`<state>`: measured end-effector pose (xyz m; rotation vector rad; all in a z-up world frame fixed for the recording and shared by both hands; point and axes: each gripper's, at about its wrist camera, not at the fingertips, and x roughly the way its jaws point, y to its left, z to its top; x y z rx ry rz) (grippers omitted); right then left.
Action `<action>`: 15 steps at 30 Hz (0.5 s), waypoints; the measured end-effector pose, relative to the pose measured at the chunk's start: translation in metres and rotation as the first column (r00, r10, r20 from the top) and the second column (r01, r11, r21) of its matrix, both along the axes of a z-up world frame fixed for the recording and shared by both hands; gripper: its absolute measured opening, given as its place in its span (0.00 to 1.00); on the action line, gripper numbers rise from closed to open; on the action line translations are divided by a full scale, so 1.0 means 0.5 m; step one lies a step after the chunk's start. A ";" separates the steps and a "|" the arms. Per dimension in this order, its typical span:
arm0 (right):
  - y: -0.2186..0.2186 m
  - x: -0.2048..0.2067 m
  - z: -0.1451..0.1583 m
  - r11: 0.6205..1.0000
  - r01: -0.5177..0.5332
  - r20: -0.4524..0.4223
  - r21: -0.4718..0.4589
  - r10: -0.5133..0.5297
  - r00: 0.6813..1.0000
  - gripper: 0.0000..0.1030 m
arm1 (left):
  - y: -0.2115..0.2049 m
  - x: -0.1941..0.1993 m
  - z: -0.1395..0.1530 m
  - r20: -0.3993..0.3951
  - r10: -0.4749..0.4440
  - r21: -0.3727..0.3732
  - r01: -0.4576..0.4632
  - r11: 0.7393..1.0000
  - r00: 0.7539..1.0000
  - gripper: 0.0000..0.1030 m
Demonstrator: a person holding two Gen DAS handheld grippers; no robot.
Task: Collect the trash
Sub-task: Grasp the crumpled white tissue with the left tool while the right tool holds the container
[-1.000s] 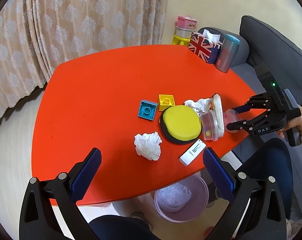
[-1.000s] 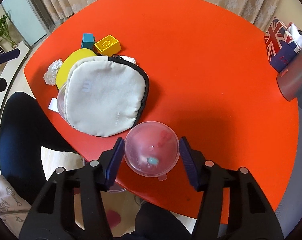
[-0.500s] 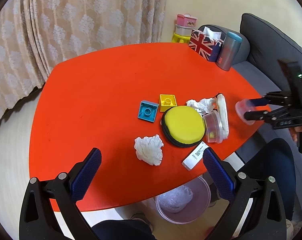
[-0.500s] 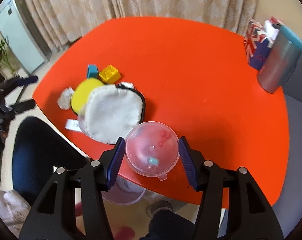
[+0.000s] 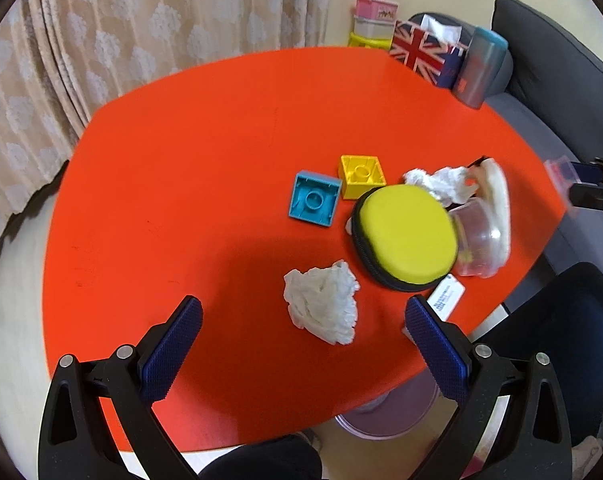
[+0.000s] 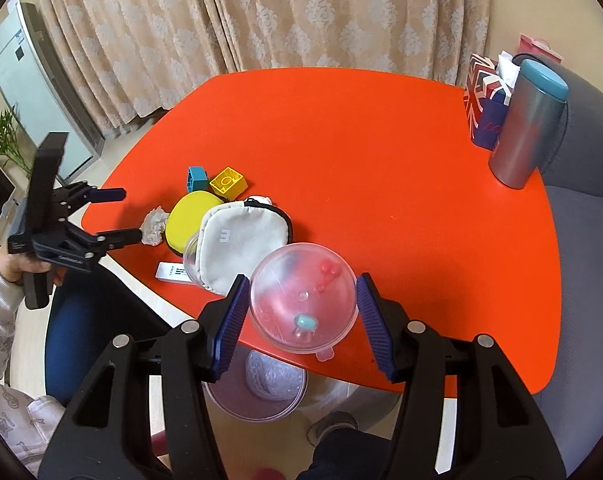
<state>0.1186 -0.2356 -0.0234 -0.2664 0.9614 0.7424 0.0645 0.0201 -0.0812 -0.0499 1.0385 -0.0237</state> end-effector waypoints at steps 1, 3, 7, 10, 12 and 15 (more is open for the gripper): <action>0.000 0.000 0.000 1.000 0.000 0.000 0.000 0.000 1.000 0.54 | 0.002 0.003 -0.004 -0.004 0.003 -0.001 -0.003 1.000 1.000 0.94; -0.001 0.000 0.000 1.000 0.001 0.000 -0.001 -0.001 1.000 0.54 | 0.002 0.009 -0.013 -0.010 0.000 -0.013 0.000 1.000 1.000 0.94; -0.002 0.000 -0.001 1.000 0.002 0.000 0.002 -0.002 1.000 0.54 | -0.003 0.018 -0.023 -0.023 -0.018 -0.015 0.018 1.000 1.000 0.86; -0.001 0.000 -0.002 1.000 0.002 0.000 0.006 -0.002 1.000 0.54 | -0.001 0.019 -0.032 -0.041 -0.025 -0.031 0.023 0.999 0.999 0.59; 0.001 0.000 -0.002 1.000 0.001 0.000 0.009 -0.001 1.000 0.54 | -0.002 0.018 -0.035 -0.040 -0.029 -0.037 0.027 0.999 0.999 0.47; 0.000 -0.002 -0.002 1.000 0.001 0.002 0.014 -0.001 1.000 0.54 | -0.001 0.013 -0.035 -0.035 -0.032 -0.047 0.031 0.998 0.999 0.24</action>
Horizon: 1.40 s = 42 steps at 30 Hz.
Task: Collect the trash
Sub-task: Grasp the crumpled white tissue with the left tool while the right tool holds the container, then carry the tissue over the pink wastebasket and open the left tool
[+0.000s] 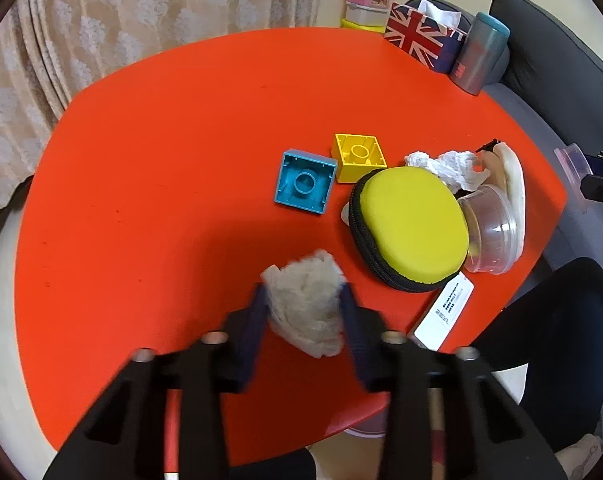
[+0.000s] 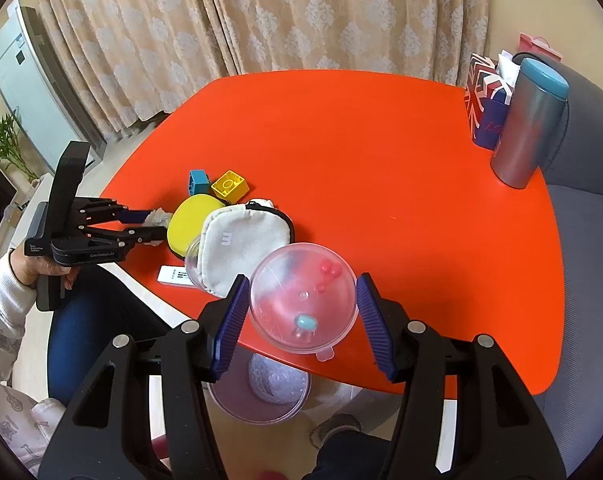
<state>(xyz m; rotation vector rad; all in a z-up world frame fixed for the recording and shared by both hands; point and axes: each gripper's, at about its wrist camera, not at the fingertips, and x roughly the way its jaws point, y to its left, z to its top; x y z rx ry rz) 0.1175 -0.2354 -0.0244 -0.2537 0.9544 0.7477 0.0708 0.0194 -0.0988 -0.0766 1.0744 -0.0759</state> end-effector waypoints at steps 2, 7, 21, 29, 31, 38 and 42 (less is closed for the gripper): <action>0.000 -0.001 0.000 1.000 0.000 0.001 0.003 0.000 1.000 0.54 | 0.003 -0.006 0.002 0.006 0.001 -0.009 -0.001 1.000 1.000 0.21; 0.001 -0.009 0.003 1.000 -0.001 0.008 0.011 0.001 1.000 0.53 | 0.001 -0.020 0.019 0.030 0.008 -0.013 -0.007 1.000 1.000 0.20; 0.003 -0.064 0.019 0.999 -0.040 0.028 0.030 0.040 0.999 0.53 | -0.050 -0.108 0.115 0.138 -0.032 -0.029 0.037 0.999 0.990 0.20; 0.014 -0.124 0.024 0.995 -0.097 0.026 0.035 0.096 0.995 0.53 | -0.098 -0.152 0.137 0.157 -0.083 -0.052 0.092 0.994 0.984 0.20; 0.020 -0.141 0.021 0.993 -0.113 0.020 0.038 0.113 0.993 0.53 | -0.109 -0.162 0.135 0.156 -0.092 -0.059 0.102 0.993 0.983 0.20; 0.041 -0.188 -0.012 0.985 -0.167 -0.023 0.032 0.168 0.986 0.53 | -0.132 -0.192 0.121 0.149 -0.106 -0.082 0.119 0.990 0.983 0.20; 0.054 -0.201 -0.024 0.981 -0.192 -0.043 0.041 0.194 0.980 0.53 | -0.135 -0.203 0.120 0.147 -0.109 -0.088 0.123 0.988 0.983 0.20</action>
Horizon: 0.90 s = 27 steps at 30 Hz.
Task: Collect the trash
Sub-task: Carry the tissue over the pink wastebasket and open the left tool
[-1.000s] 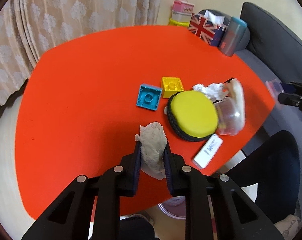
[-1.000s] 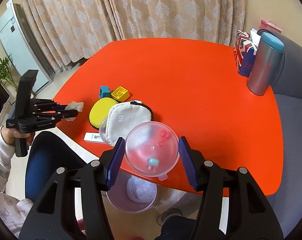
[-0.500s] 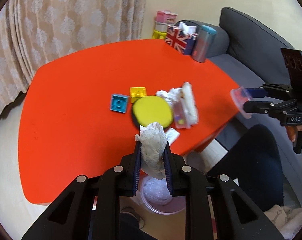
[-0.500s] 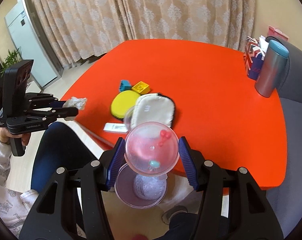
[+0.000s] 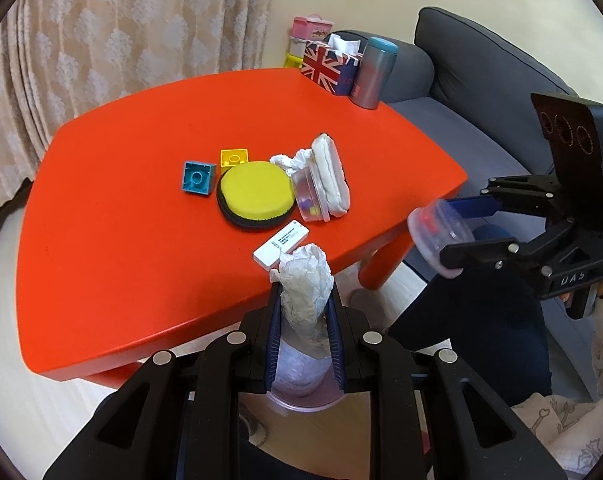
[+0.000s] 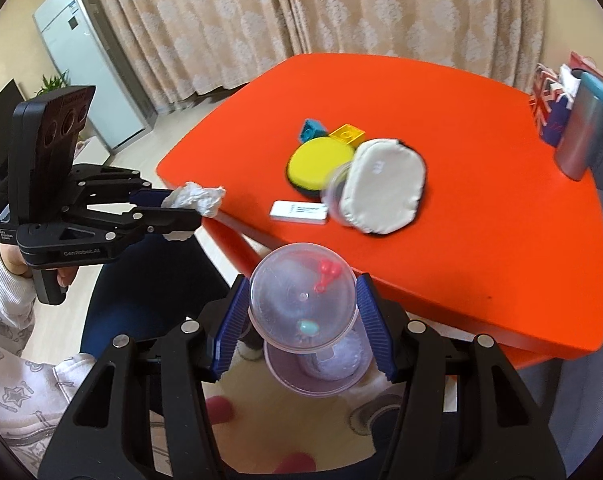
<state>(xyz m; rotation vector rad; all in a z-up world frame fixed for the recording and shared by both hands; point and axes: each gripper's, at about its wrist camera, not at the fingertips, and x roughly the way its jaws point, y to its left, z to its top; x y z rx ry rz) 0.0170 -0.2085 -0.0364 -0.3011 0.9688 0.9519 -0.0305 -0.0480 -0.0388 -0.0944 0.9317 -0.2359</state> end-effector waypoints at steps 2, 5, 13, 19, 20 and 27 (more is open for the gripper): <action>0.008 -0.005 -0.003 1.000 -0.014 -0.008 0.006 0.014 1.000 0.54 | 0.002 -0.003 0.002 0.003 0.000 -0.001 0.000 1.000 1.000 0.20; 0.017 -0.008 -0.004 1.000 -0.020 -0.007 0.003 0.020 1.000 0.67 | 0.002 -0.002 0.002 0.006 0.001 0.002 -0.001 1.000 1.000 0.20; 0.003 0.009 0.006 0.999 0.031 0.010 0.018 -0.031 0.999 0.91 | -0.002 0.004 0.000 0.003 -0.006 0.001 0.006 1.000 1.000 0.20; -0.013 0.016 0.007 0.998 0.065 0.012 0.020 -0.066 0.998 0.94 | -0.014 0.006 -0.005 -0.008 -0.028 0.002 0.028 1.000 1.000 0.20; -0.015 0.017 0.007 0.997 0.070 0.012 0.020 -0.071 0.997 0.94 | -0.016 0.007 -0.007 -0.010 -0.032 0.002 0.032 0.999 0.999 0.20; -0.039 0.026 0.016 0.994 0.103 0.030 0.022 -0.104 0.994 0.95 | -0.043 0.012 -0.011 -0.021 -0.068 0.004 0.068 0.998 0.997 0.20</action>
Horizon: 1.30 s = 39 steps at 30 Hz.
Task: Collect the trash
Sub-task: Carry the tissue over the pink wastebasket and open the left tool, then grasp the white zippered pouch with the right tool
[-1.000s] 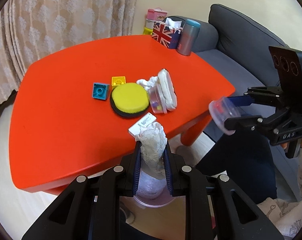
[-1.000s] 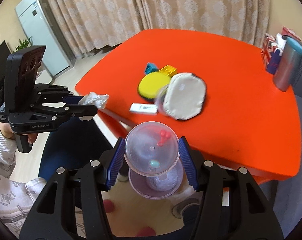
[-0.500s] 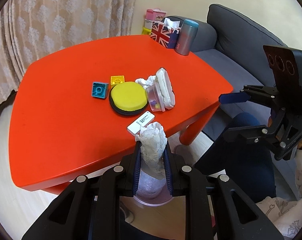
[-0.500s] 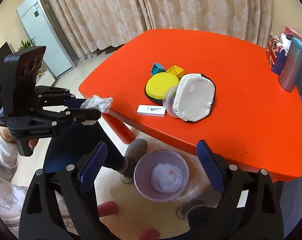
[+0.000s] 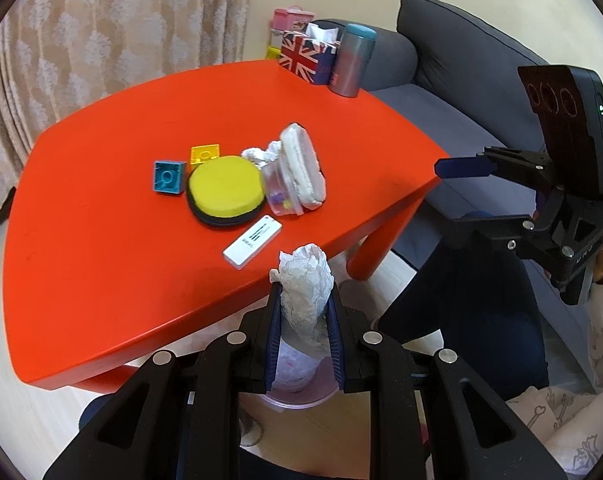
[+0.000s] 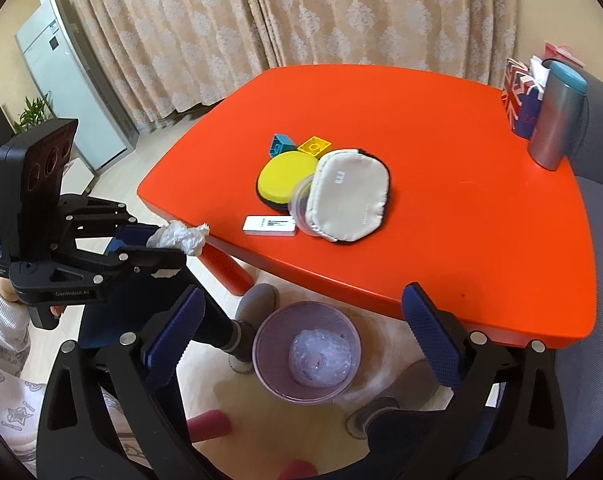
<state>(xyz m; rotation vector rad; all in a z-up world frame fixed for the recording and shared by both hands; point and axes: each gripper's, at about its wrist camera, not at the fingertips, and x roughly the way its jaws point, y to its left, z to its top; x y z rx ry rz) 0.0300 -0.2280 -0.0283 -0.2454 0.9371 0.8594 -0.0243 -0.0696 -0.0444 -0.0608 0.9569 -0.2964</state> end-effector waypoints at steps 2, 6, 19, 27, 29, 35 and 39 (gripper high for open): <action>-0.008 0.003 0.002 1.000 0.009 0.002 0.001 -0.009 1.000 0.95 | -0.009 0.003 -0.001 -0.002 -0.010 0.000 0.010 1.000 1.000 0.20; -0.021 0.009 0.003 1.000 0.025 0.002 0.004 -0.025 1.000 0.95 | -0.020 0.005 -0.001 -0.004 -0.027 0.003 0.027 1.000 1.000 0.20; -0.034 0.015 0.006 0.999 0.037 0.000 0.018 -0.037 0.999 0.95 | -0.032 0.013 0.009 0.044 -0.026 0.009 0.026 1.000 0.999 0.88; -0.029 0.017 0.001 0.999 0.031 -0.009 0.013 -0.031 0.999 0.95 | -0.019 0.017 0.005 0.038 0.008 0.014 -0.009 1.000 0.999 0.93; -0.026 0.018 -0.001 0.999 0.030 -0.011 0.012 -0.030 0.999 0.95 | -0.016 0.017 0.005 0.038 0.011 0.013 -0.011 1.000 0.999 0.93; -0.022 0.024 -0.003 1.000 0.027 -0.014 0.011 -0.027 1.000 0.95 | -0.002 0.017 0.007 0.047 0.039 0.008 -0.040 0.999 0.998 0.93; -0.020 0.034 -0.003 1.000 0.026 -0.014 0.014 -0.026 1.000 0.95 | 0.016 0.018 0.010 0.059 0.066 0.006 -0.067 0.998 0.996 0.93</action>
